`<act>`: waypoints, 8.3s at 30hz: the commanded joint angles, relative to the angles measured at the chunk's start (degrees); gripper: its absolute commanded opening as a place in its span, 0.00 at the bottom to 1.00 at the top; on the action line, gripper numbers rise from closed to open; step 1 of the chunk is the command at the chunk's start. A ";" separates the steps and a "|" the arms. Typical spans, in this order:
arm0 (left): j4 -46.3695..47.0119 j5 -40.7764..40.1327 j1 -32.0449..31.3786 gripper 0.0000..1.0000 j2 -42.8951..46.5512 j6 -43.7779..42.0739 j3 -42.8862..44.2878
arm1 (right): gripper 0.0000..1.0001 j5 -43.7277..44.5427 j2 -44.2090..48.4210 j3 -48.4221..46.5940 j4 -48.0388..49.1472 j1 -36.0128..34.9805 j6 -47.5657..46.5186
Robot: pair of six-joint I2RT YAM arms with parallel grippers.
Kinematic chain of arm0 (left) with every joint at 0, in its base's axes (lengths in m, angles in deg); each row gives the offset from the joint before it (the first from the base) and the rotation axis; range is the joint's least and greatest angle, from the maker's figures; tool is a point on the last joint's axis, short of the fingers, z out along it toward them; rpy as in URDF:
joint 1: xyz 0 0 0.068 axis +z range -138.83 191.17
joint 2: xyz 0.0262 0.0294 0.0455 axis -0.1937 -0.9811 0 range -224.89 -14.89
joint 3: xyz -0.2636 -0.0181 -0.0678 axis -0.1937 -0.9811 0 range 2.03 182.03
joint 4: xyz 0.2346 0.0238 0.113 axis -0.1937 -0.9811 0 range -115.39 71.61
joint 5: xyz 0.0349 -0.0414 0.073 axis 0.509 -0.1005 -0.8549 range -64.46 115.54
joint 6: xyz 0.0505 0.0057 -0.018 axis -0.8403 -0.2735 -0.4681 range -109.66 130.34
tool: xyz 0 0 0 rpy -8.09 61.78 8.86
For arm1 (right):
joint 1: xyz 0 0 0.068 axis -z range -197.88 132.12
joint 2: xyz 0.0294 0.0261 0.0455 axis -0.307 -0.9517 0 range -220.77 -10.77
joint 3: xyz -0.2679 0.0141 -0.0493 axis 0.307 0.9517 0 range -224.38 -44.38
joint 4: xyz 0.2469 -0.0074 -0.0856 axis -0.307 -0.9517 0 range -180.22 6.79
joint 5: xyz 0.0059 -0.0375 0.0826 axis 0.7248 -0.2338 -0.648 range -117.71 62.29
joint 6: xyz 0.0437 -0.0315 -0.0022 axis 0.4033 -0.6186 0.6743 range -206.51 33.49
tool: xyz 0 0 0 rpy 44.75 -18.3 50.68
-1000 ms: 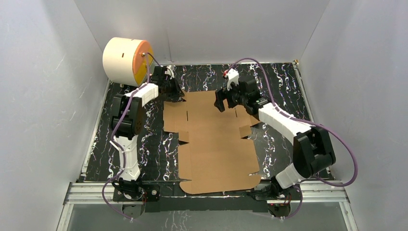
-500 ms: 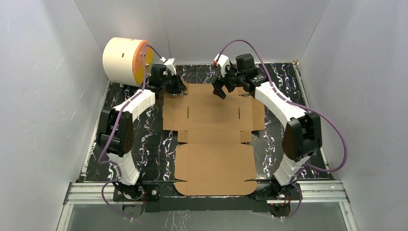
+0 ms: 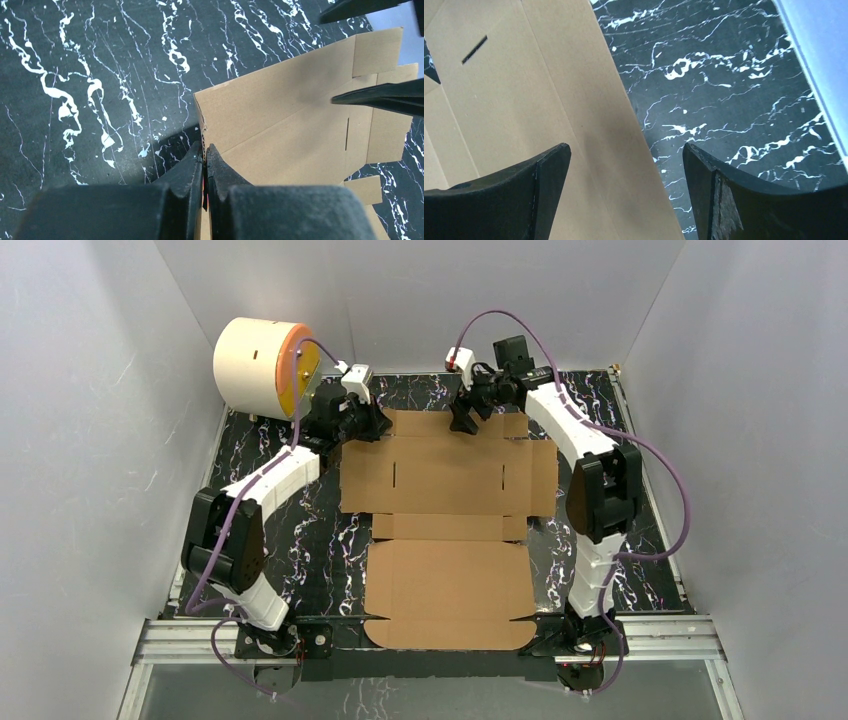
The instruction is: Fold the paper box
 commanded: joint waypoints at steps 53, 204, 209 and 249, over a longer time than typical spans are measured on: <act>-18.22 -9.13 -6.98 0.57 36.14 25.06 -22.75 | 0.00 26.36 31.05 44.02 36.36 -20.35 -24.99; 5.48 -24.69 0.26 0.54 25.31 25.40 -38.54 | 0.00 51.52 29.51 69.10 71.40 -38.96 -56.40; 10.00 -21.35 0.24 0.57 20.02 25.22 -38.02 | 0.00 51.38 29.24 68.93 71.34 -39.06 -56.32; 25.39 -23.70 -9.48 0.39 12.11 23.79 -40.77 | 0.00 54.02 28.64 70.19 72.00 -40.98 -57.31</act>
